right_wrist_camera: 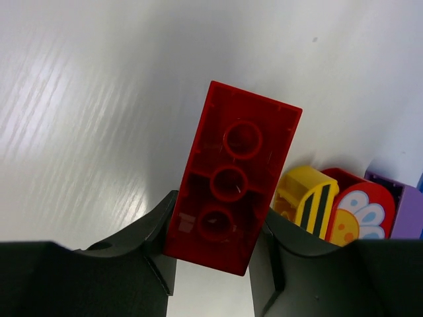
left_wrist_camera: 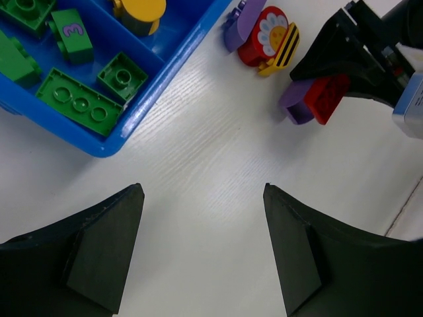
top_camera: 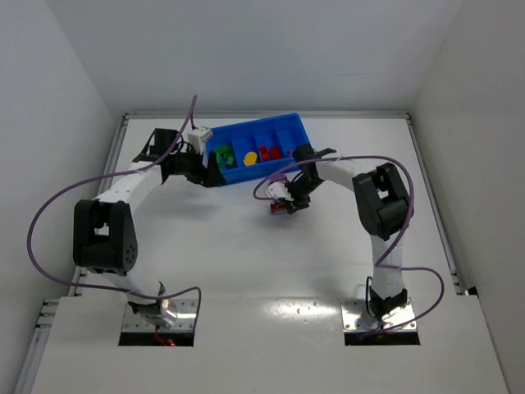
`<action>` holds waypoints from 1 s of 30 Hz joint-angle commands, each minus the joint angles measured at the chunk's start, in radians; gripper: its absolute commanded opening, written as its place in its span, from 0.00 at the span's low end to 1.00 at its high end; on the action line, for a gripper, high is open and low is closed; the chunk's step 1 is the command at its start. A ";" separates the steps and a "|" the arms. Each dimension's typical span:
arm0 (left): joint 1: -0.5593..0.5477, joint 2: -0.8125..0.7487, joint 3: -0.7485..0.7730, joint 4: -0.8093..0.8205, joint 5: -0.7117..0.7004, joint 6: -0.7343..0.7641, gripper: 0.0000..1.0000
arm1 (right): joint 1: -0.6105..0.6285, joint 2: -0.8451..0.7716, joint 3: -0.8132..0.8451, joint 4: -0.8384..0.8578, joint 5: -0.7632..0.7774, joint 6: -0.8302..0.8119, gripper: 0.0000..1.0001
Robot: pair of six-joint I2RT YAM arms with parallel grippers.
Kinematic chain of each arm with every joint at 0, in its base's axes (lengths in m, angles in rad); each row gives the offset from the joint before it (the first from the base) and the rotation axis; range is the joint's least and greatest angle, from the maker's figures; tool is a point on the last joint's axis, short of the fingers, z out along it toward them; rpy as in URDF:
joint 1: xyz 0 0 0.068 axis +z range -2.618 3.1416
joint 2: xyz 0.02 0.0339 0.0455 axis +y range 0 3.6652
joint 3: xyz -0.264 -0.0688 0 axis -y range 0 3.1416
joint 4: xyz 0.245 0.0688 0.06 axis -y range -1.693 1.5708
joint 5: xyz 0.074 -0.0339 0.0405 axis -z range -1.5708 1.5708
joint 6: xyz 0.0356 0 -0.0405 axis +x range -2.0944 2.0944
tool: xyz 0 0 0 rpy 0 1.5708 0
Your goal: Sort the legos into containers by color
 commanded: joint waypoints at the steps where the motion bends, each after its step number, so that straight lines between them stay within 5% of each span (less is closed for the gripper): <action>1: -0.007 -0.054 -0.041 0.019 0.030 0.015 0.79 | 0.009 -0.066 -0.005 0.052 -0.077 0.135 0.16; 6: -0.077 -0.103 -0.078 0.010 0.020 0.084 0.79 | 0.009 -0.128 -0.018 0.089 -0.122 0.259 0.13; 10: -0.120 -0.146 -0.099 0.010 0.147 0.114 0.78 | 0.009 -0.189 0.010 0.096 -0.188 0.344 0.12; 14: -0.177 -0.197 -0.147 0.162 0.203 0.075 0.76 | 0.018 -0.223 0.028 0.096 -0.248 0.416 0.12; 25: -0.238 -0.286 -0.234 0.411 0.232 0.038 0.77 | 0.058 -0.223 0.137 -0.012 -0.318 0.453 0.12; 30: -0.248 -0.277 -0.213 0.354 0.248 0.151 0.77 | 0.058 -0.234 0.137 -0.021 -0.318 0.453 0.12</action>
